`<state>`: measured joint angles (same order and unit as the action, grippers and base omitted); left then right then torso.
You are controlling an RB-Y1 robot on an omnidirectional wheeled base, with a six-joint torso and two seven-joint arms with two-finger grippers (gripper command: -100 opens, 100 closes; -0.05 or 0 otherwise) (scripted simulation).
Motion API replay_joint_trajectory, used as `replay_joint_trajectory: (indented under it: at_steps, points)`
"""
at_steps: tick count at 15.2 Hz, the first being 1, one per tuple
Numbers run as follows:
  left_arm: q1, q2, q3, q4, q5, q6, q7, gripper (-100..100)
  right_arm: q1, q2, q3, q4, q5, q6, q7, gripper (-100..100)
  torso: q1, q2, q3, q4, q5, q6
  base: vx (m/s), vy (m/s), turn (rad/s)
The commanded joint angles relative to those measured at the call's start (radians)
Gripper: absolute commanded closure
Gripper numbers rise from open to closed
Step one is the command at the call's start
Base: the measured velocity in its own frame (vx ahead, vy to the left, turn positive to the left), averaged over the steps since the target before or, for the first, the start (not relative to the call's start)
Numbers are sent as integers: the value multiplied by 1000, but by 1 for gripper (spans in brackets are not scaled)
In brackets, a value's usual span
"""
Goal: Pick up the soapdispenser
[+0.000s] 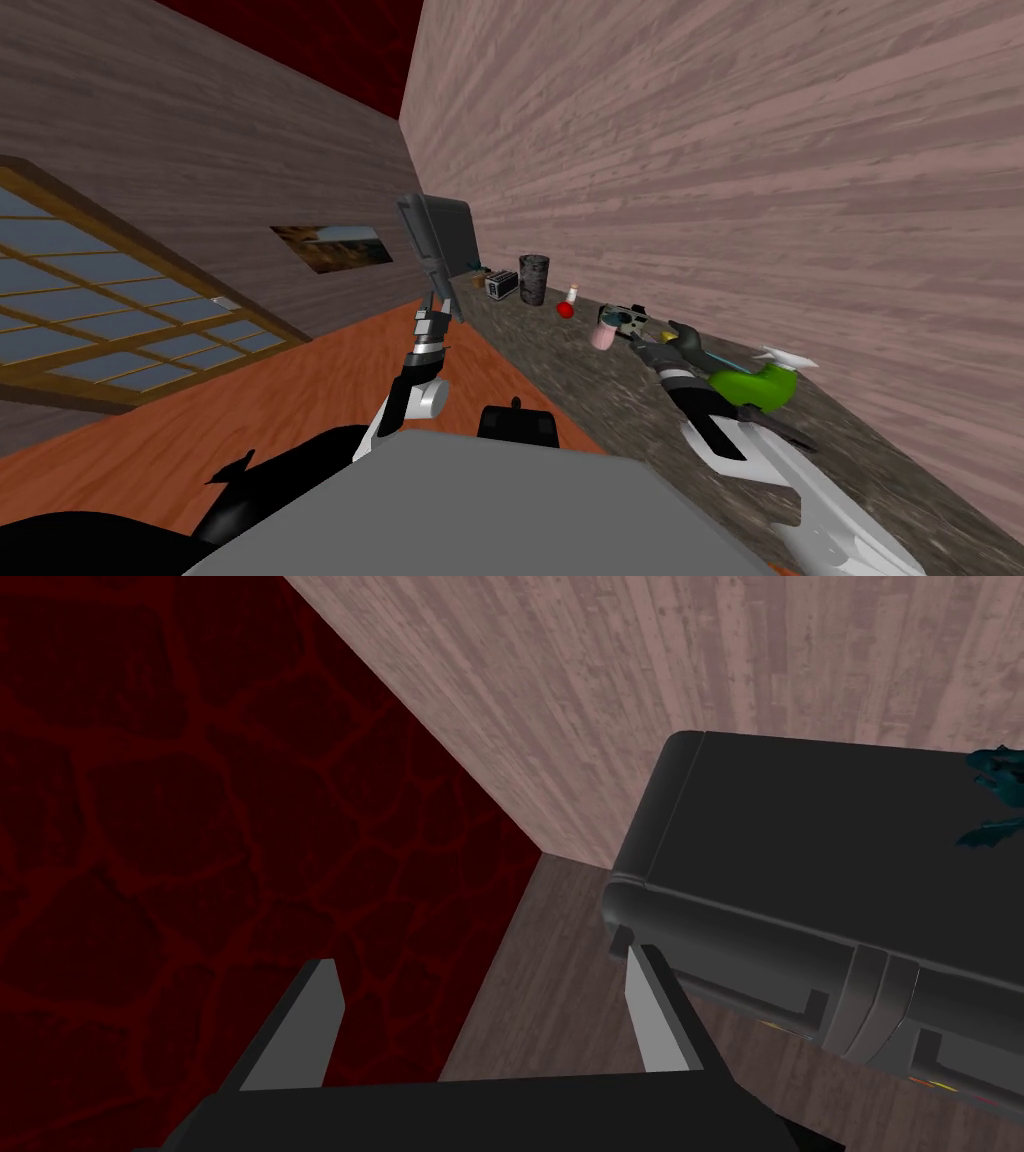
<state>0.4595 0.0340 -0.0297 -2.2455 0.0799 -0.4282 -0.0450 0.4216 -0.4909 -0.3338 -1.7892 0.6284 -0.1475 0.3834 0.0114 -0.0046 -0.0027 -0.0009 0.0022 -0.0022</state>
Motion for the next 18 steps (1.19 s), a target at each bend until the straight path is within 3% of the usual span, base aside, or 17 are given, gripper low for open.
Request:
replay_joint_trajectory:
  at_steps: [1, 11, 18]
  points:
    - [0, 0, 0, 0, 0, 0, 0, 0, -39, 24, -10, 4, 22, 5, 3, -100, 0, 0, 0, 0, 0, 0, 28, 119, -117]
    - [0, 0, 0, 0, 0, 0, 0, 0, -211, 151, -66, 29, 124, 21, 26, -100, 0, 1, 0, 0, 0, 0, 21, 123, -135]
    - [0, 0, 0, 0, 0, 0, 0, 0, -261, 246, -153, 81, 173, 2, 97, -100, -1, -4, -3, -1, 0, 0, 58, 111, -133]
